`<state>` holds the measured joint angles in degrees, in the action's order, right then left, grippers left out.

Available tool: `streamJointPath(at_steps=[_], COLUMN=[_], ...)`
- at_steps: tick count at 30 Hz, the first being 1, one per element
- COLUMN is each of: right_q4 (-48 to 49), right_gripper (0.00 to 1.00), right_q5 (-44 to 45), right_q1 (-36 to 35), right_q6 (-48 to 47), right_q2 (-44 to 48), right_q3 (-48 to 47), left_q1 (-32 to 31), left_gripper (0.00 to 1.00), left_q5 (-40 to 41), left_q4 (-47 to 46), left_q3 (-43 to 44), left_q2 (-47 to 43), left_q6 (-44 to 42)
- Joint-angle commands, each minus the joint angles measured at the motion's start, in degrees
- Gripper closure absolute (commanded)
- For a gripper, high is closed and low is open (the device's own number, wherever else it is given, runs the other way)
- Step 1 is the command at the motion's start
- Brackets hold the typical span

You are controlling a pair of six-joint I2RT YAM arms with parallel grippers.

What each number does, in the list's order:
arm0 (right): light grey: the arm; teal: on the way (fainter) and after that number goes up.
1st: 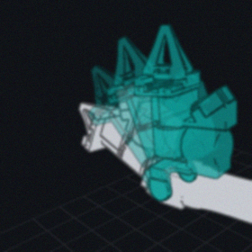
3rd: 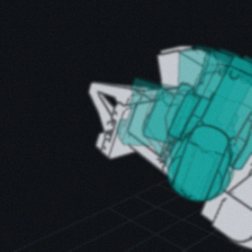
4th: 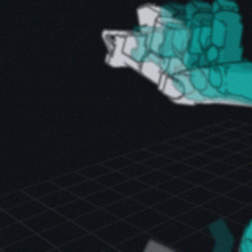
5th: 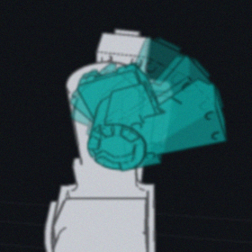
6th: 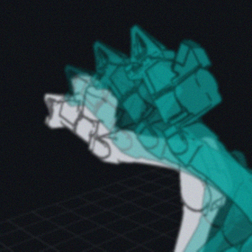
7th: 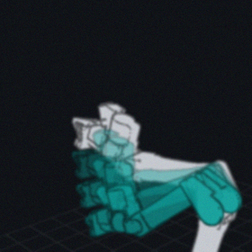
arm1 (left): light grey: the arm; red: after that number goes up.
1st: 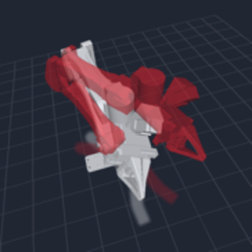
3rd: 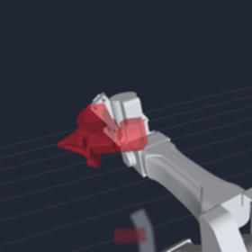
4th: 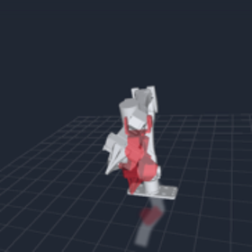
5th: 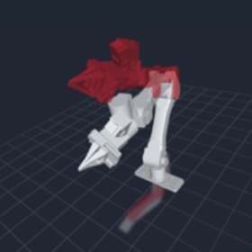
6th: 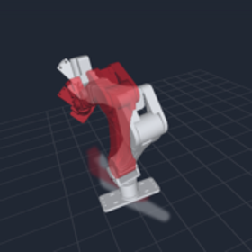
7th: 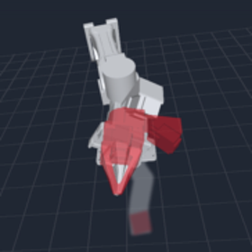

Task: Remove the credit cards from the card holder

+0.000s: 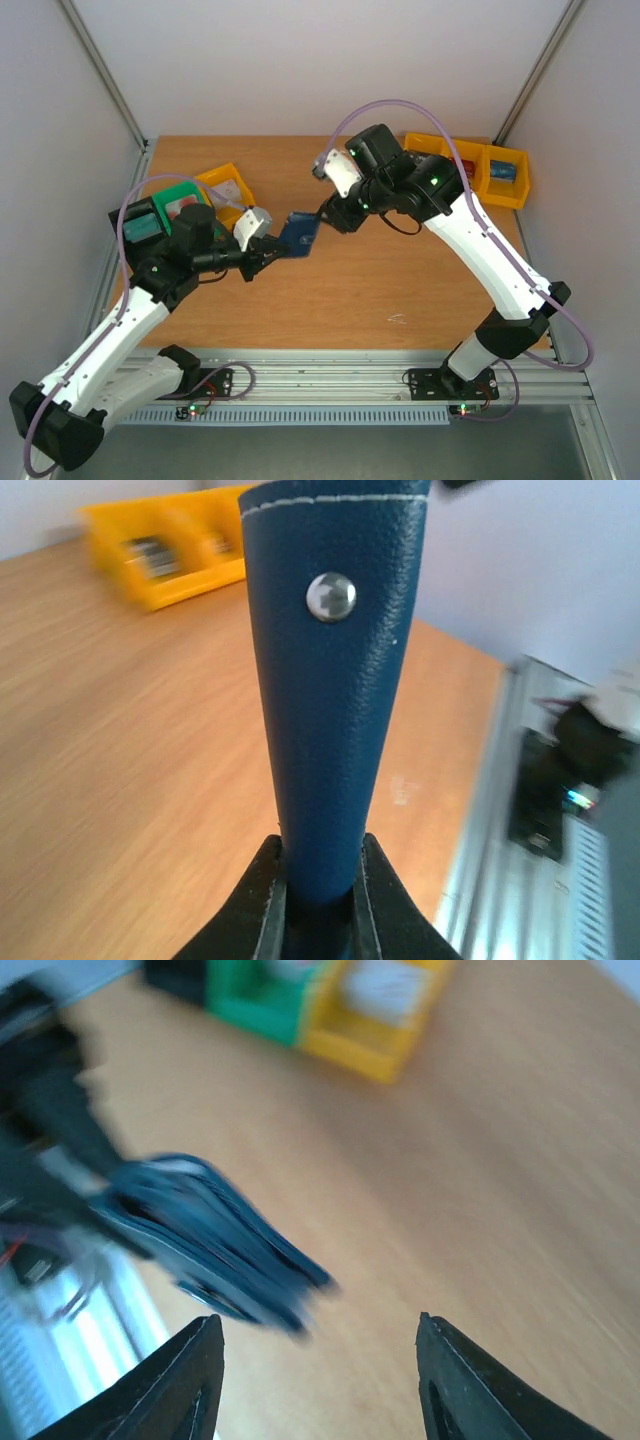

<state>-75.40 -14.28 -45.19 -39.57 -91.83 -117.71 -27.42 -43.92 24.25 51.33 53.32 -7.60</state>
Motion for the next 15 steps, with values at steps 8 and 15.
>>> streamJointPath(at_steps=[8,15], right_q4=[34.15,34.72], right_gripper=[0.56,0.66], right_q5=[23.45,17.90], right_q1=[-5.96,-6.03], right_q6=[34.63,42.89], right_q2=[2.80,-1.97], right_q3=[17.15,16.85], left_q1=[-2.11,-2.20], left_gripper=[1.00,1.00], left_q5=[32.69,32.05], left_q4=[-16.94,-18.85], left_q3=[-5.73,-5.89], left_q2=[-1.06,-0.40], left_q6=[27.40,30.97])
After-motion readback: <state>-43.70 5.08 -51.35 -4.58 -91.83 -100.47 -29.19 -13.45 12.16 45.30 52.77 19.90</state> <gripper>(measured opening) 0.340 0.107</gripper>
